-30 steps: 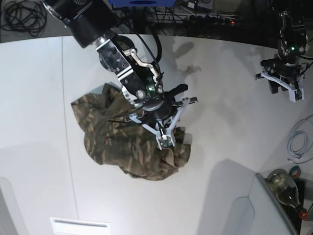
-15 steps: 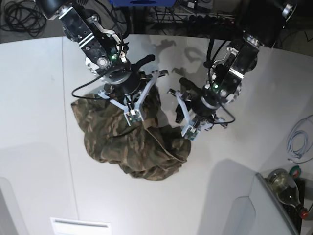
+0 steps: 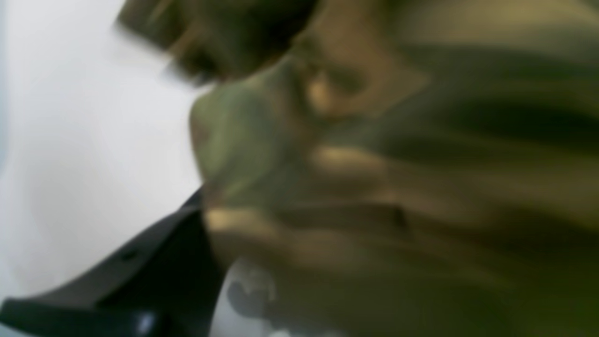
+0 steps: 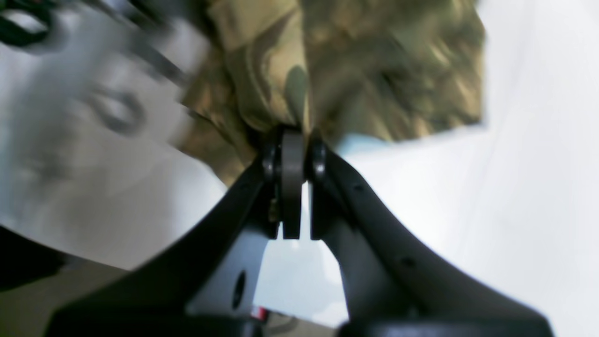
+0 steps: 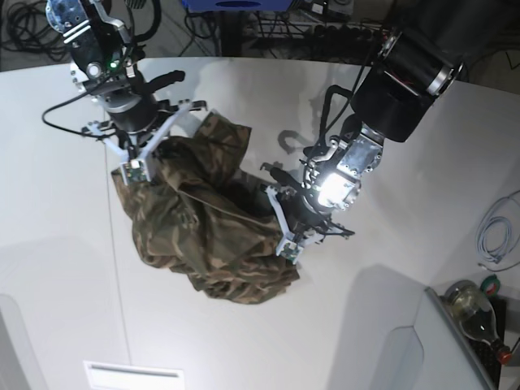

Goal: Layout the t-shirt on the table in an organized manner, then fold the t-shirt properly
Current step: 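Lift the shirt with both grippers and shake it out flat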

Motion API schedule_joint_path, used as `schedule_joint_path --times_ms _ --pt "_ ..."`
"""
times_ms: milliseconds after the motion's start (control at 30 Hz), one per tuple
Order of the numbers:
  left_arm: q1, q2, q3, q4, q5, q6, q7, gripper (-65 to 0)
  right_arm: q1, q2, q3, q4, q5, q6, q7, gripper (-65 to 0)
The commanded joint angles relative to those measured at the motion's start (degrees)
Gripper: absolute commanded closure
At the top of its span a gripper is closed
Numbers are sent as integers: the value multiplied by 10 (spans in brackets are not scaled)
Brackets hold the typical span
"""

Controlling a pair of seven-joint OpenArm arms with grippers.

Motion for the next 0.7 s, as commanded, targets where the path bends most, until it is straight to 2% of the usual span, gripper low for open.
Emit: schedule_joint_path --times_ms 0,100,200,300,400,467,500,667 --pt "-11 -5 -13 24 2 9 -8 -211 1 11 21 12 -6 0 14 -2" --pt "38 -32 -36 101 3 9 -7 -191 -9 28 72 12 -6 3 14 -2" --pt "101 -79 -47 208 2 9 5 -100 -8 49 101 12 -6 3 14 -2" --pt "159 -112 -96 309 2 9 53 -36 -5 69 110 8 -6 3 13 -2" --pt "223 -128 -155 411 4 9 76 -5 -7 67 106 8 -6 3 13 -2" --pt "254 -136 -155 466 16 9 77 -3 -6 59 105 7 -6 3 13 -2" --pt "267 -139 -145 488 39 9 77 -7 -5 55 105 7 -6 3 13 -2" --pt "330 -146 -98 514 250 9 80 0 -4 39 105 7 -6 3 13 -2"
